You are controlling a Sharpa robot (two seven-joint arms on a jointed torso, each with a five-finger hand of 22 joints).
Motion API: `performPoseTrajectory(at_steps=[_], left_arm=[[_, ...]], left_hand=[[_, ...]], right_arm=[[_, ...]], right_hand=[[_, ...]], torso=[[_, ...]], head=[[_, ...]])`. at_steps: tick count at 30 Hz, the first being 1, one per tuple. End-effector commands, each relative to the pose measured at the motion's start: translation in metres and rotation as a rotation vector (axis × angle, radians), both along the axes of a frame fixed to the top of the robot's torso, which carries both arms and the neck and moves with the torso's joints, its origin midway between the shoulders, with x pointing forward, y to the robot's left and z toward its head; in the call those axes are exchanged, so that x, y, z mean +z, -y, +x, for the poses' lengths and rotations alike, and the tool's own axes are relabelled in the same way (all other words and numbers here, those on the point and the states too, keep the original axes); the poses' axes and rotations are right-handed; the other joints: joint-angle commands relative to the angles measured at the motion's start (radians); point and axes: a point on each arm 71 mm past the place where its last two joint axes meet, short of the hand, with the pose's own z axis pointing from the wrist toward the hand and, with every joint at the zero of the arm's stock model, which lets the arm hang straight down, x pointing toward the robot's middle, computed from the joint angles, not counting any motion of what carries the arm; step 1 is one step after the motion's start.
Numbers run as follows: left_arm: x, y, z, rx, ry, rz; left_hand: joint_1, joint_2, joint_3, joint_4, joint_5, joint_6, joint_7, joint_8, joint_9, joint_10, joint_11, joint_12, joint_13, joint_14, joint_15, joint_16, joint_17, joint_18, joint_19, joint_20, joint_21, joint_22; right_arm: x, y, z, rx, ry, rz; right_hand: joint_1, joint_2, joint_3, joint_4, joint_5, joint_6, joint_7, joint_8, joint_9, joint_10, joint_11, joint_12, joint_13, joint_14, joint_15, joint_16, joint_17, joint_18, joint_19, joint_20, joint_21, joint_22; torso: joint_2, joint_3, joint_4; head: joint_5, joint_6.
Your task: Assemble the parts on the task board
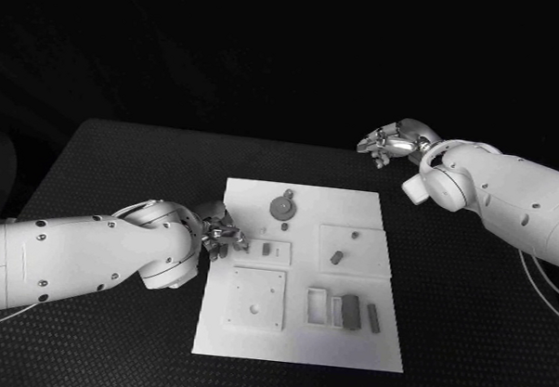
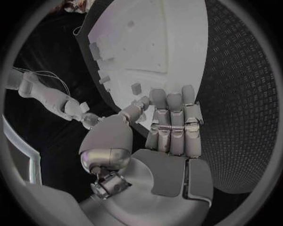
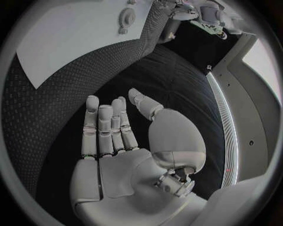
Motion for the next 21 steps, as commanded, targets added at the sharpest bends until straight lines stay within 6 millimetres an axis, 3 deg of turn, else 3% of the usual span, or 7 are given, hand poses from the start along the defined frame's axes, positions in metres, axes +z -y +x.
performPoseTrajectory(at_steps=[1,21], left_arm=[[0.0011,0.0034,0.0002,-0.016,0.012,0.003],[-0.0006,0.0114,-0.0031,-0.074,-0.013,0.04]], left_hand=[[0.002,0.011,0.029,-0.027,0.003,0.008,-0.004,0.006,0.0,-0.015,-0.008,0.004,0.002,-0.006,0.0,0.005,-0.002,-0.014,0.001,0.001,0.003,0.002],[-0.011,-0.002,0.032,-0.022,0.005,0.023,-0.008,0.009,0.003,-0.019,-0.011,0.009,0.003,-0.011,-0.002,0.021,-0.023,-0.014,0.003,0.001,0.001,0.011]], right_arm=[[0.0008,-0.0024,-0.0005,0.021,0.003,0.006],[0.0005,-0.0041,-0.0009,0.028,-0.002,0.007]], right_hand=[[0.006,-0.003,0.0,-0.007,0.003,-0.003,0.005,-0.004,-0.001,-0.007,-0.001,-0.005,-0.001,-0.008,-0.001,-0.007,-0.001,0.014,-0.006,-0.002,-0.005,0.012],[0.006,-0.003,0.0,-0.007,0.003,-0.003,0.005,-0.005,0.0,-0.007,-0.001,-0.005,-0.002,-0.009,0.0,-0.007,-0.001,0.014,-0.007,-0.001,-0.006,0.013]], torso=[[0.0,0.0003,0.0002],[0.0,0.0016,-0.0006]], head=[[0.0,-0.002],[-0.003,-0.008]])
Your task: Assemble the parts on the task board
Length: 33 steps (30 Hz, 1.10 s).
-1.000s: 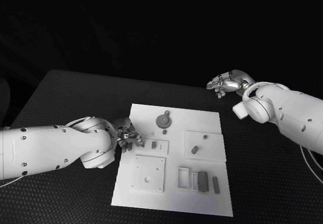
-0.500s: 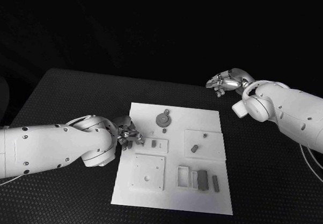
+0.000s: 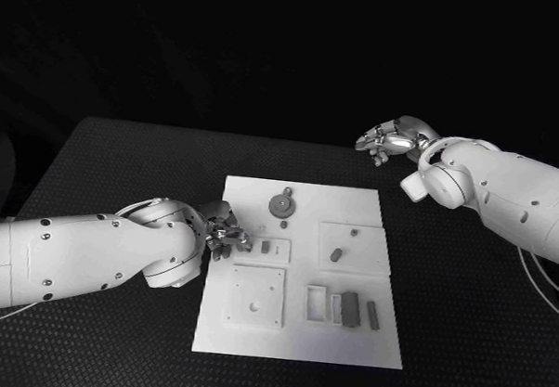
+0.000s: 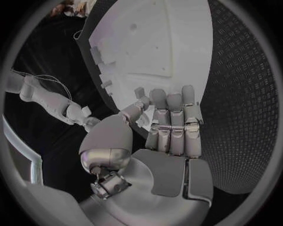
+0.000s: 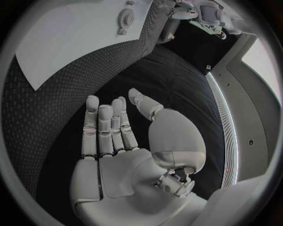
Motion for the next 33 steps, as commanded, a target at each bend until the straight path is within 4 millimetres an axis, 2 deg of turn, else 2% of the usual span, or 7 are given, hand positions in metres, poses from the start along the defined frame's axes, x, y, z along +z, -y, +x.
performPoseTrajectory(at_steps=[1,5,6,10,33], left_arm=[[-0.0002,0.0028,-0.0015,-0.035,-0.005,0.027],[-0.0003,0.0028,-0.0015,-0.038,-0.004,0.032],[-0.0003,0.0026,-0.0013,-0.037,-0.003,0.033],[0.0001,0.0017,-0.0001,-0.032,0.008,0.034],[0.002,0.0044,0.002,-0.038,0.044,0.039]], left_hand=[[-0.013,-0.003,0.026,-0.018,0.004,0.025,-0.009,0.007,0.004,-0.017,-0.013,0.006,0.001,-0.008,0.001,0.007,-0.005,-0.014,0.004,-0.001,0.001,0.002],[-0.017,-0.004,0.028,-0.018,0.015,0.03,-0.011,0.009,0.005,-0.017,-0.015,0.009,0.001,-0.009,0.0,0.014,-0.012,-0.014,0.005,-0.001,0.0,0.005],[-0.023,-0.004,0.029,-0.018,0.036,0.033,-0.012,0.009,0.006,-0.017,-0.016,0.01,0.001,-0.01,0.0,0.019,-0.017,-0.014,0.006,-0.001,-0.001,0.008],[-0.035,-0.002,0.029,-0.024,0.059,0.039,-0.015,0.011,0.008,-0.017,-0.018,0.017,0.003,-0.012,-0.002,0.034,-0.028,-0.014,0.009,-0.003,-0.001,0.015],[-0.056,-0.001,0.037,-0.028,0.071,0.059,-0.023,0.017,0.016,-0.015,-0.026,0.055,0.016,-0.018,-0.013,0.093,-0.054,-0.014,0.022,-0.011,0.004,0.041]], right_arm=[[0.0004,-0.0021,-0.0005,0.021,-0.001,0.005],[0.0004,-0.0021,-0.0004,0.021,-0.002,0.005],[0.0004,-0.0022,-0.0004,0.022,-0.002,0.005],[0.0004,-0.0031,-0.0006,0.024,-0.002,0.006],[0.0003,-0.0057,-0.0008,0.033,-0.004,0.008]], right_hand=[[0.006,-0.003,0.0,-0.007,0.003,-0.004,0.006,-0.005,0.0,-0.007,-0.001,-0.005,-0.001,-0.009,-0.001,-0.003,-0.001,0.014,-0.007,-0.001,-0.006,0.013],[0.006,-0.003,0.0,-0.007,0.003,-0.004,0.006,-0.005,0.0,-0.007,-0.001,-0.005,-0.001,-0.009,-0.001,-0.003,-0.001,0.014,-0.007,-0.001,-0.006,0.013],[0.006,-0.003,0.0,-0.007,0.003,-0.004,0.006,-0.005,0.0,-0.007,-0.001,-0.005,-0.001,-0.009,-0.001,-0.003,-0.001,0.014,-0.007,-0.001,-0.006,0.013],[0.006,-0.003,-0.001,-0.007,0.003,-0.004,0.006,-0.006,0.0,-0.007,-0.001,-0.005,-0.001,-0.009,-0.001,-0.003,-0.001,0.014,-0.007,-0.001,-0.006,0.013],[0.006,-0.002,-0.001,-0.007,0.003,-0.003,0.006,-0.006,0.0,-0.007,-0.001,-0.005,-0.002,-0.009,0.0,-0.003,-0.002,0.014,-0.008,0.0,-0.006,0.013]], torso=[[0.0,-0.0002,0.0005],[0.0,-0.0004,0.001],[0.0,-0.0005,0.0009],[0.0,-0.0006,0.0007],[0.0,-0.0003,0.0006]], head=[[0.0,-0.001],[0.0,-0.003],[0.0,-0.003],[0.0,-0.003],[-0.002,-0.006]])
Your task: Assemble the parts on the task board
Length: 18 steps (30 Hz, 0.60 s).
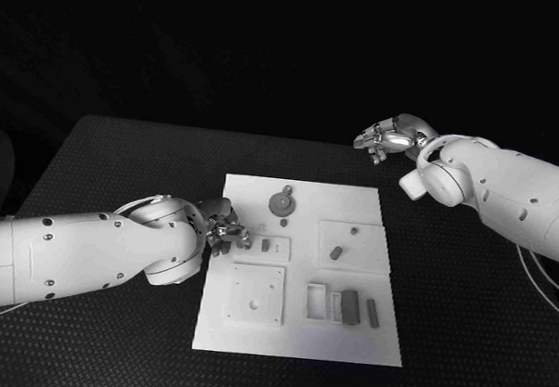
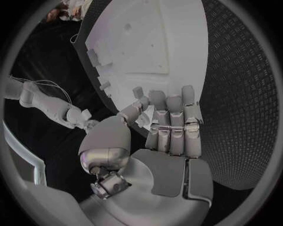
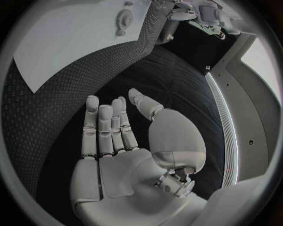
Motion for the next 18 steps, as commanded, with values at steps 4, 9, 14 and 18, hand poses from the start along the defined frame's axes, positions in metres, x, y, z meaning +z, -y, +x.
performPoseTrajectory(at_steps=[4,9,14,18], left_arm=[[0.0006,0.0023,-0.0006,-0.018,0.004,0.01],[0.0005,0.0024,-0.0005,-0.025,0.006,0.021],[-0.0008,0.0029,-0.0016,-0.039,-0.012,0.04],[-0.0008,0.0027,-0.0015,-0.041,-0.01,0.047]], left_hand=[[0.002,0.01,0.006,-0.002,0.016,0.056,-0.026,0.005,0.003,-0.015,-0.02,0.011,0.003,-0.014,-0.008,0.014,-0.006,-0.014,0.008,-0.001,0.004,0.006],[-0.001,0.009,0.006,-0.002,0.02,0.059,-0.027,0.006,0.004,-0.016,-0.021,0.017,0.005,-0.015,-0.008,0.022,-0.01,-0.014,0.01,-0.002,0.005,0.011],[-0.002,0.009,0.007,-0.003,0.027,0.061,-0.028,0.007,0.005,-0.017,-0.022,0.024,0.007,-0.017,-0.009,0.033,-0.014,-0.014,0.011,-0.003,0.006,0.016],[-0.006,0.009,0.006,-0.002,0.032,0.064,-0.03,0.009,0.007,-0.017,-0.023,0.032,0.009,-0.019,-0.01,0.043,-0.019,-0.014,0.012,-0.004,0.006,0.021]], right_arm=[[0.0004,-0.0031,-0.0006,0.025,-0.002,0.007],[0.0004,-0.0036,-0.0007,0.026,-0.003,0.01],[0.0003,-0.0044,-0.001,0.029,-0.005,0.011],[0.0003,-0.0043,-0.0009,0.029,-0.005,0.01]], right_hand=[[0.006,-0.002,-0.001,-0.007,0.003,-0.001,0.004,-0.006,0.0,-0.007,-0.001,-0.005,-0.001,-0.009,-0.001,-0.003,-0.001,0.014,-0.008,0.0,-0.006,0.013],[0.006,-0.002,-0.002,-0.006,0.003,-0.001,0.004,-0.007,0.0,-0.007,0.0,-0.005,-0.001,-0.009,-0.001,-0.003,-0.001,0.014,-0.008,0.0,-0.006,0.013],[0.006,-0.002,-0.002,-0.006,0.003,-0.001,0.004,-0.007,0.0,-0.007,0.0,-0.005,-0.001,-0.009,-0.001,-0.003,-0.001,0.014,-0.008,0.0,-0.006,0.013],[0.006,-0.002,-0.002,-0.006,0.003,-0.001,0.004,-0.007,0.0,-0.007,0.0,-0.005,-0.001,-0.009,-0.001,-0.003,-0.001,0.014,-0.008,0.0,-0.006,0.013]], torso=[[0.0,0.0004,-0.0006],[0.0,0.0003,-0.0002],[0.0,-0.0003,0.0],[0.0,0.0001,0.0004]], head=[[0.0,-0.001],[0.0,-0.001],[-0.001,-0.004],[-0.001,-0.006]])
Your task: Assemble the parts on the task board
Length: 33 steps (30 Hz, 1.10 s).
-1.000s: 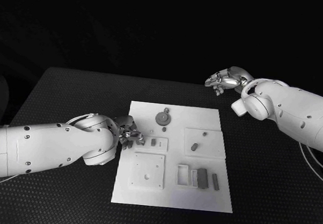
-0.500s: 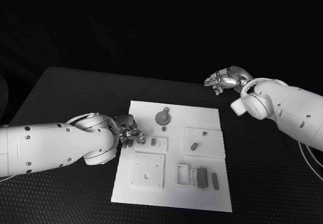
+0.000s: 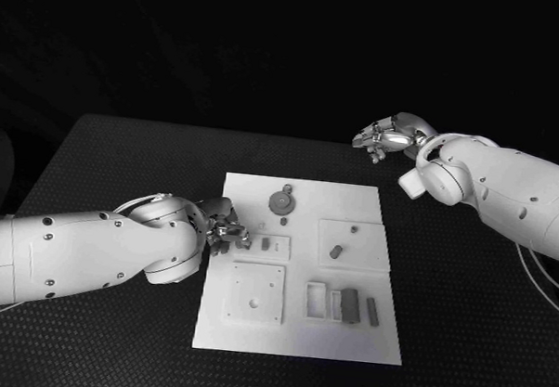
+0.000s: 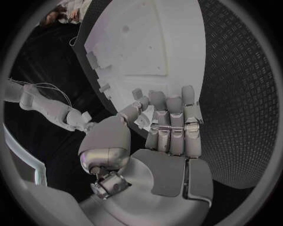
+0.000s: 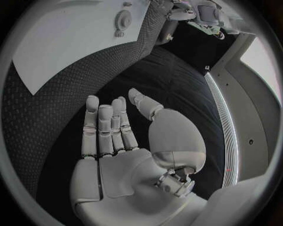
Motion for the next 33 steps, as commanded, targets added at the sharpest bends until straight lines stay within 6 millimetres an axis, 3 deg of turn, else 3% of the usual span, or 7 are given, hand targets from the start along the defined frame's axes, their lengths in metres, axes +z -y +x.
performPoseTrajectory(at_steps=[1,11,33], left_arm=[[-0.0003,0.0019,-0.0008,-0.024,-0.005,0.025],[0.0009,0.0017,0.0014,-0.023,0.023,0.035],[0.002,0.004,0.0025,-0.026,0.063,0.035]], left_hand=[[-0.006,0.008,0.006,-0.001,0.004,0.066,-0.031,0.005,0.003,-0.017,-0.023,0.011,0.003,-0.018,-0.009,0.012,-0.004,-0.014,0.01,-0.001,0.007,0.005],[-0.02,0.004,0.005,-0.002,0.043,0.085,-0.041,0.02,0.012,-0.014,-0.033,0.053,0.015,-0.018,-0.019,0.067,-0.024,-0.014,0.026,-0.01,0.016,0.032],[-0.031,0.011,0.008,-0.004,0.052,0.092,-0.047,0.035,0.017,-0.013,-0.04,0.08,0.02,-0.019,-0.024,0.103,-0.043,-0.014,0.035,-0.016,0.02,0.05]], right_arm=[[0.0004,-0.0023,-0.0004,0.021,-0.002,0.007],[0.0005,-0.0027,-0.0007,0.022,-0.001,0.008],[0.0006,-0.0019,-0.0009,0.021,-0.001,0.008]], right_hand=[[0.006,-0.002,-0.002,-0.006,0.003,-0.002,0.005,-0.007,0.0,-0.007,0.0,-0.005,-0.001,-0.009,-0.001,-0.003,-0.001,0.014,-0.008,0.0,-0.006,0.013],[0.006,-0.002,-0.002,-0.006,0.003,-0.002,0.005,-0.007,0.0,-0.007,0.0,-0.005,-0.002,-0.009,-0.001,-0.003,-0.001,0.014,-0.008,0.0,-0.006,0.013],[0.005,-0.002,-0.003,-0.006,0.003,-0.001,0.005,-0.008,0.001,-0.007,0.0,-0.005,-0.002,-0.01,-0.001,-0.003,-0.001,0.014,-0.008,0.001,-0.007,0.013]], torso=[[0.0,-0.0002,0.0007],[0.0,-0.0001,0.0003],[0.0,0.0002,0.0005]], head=[[0.0,-0.002],[0.001,0.0],[0.0,-0.001]])
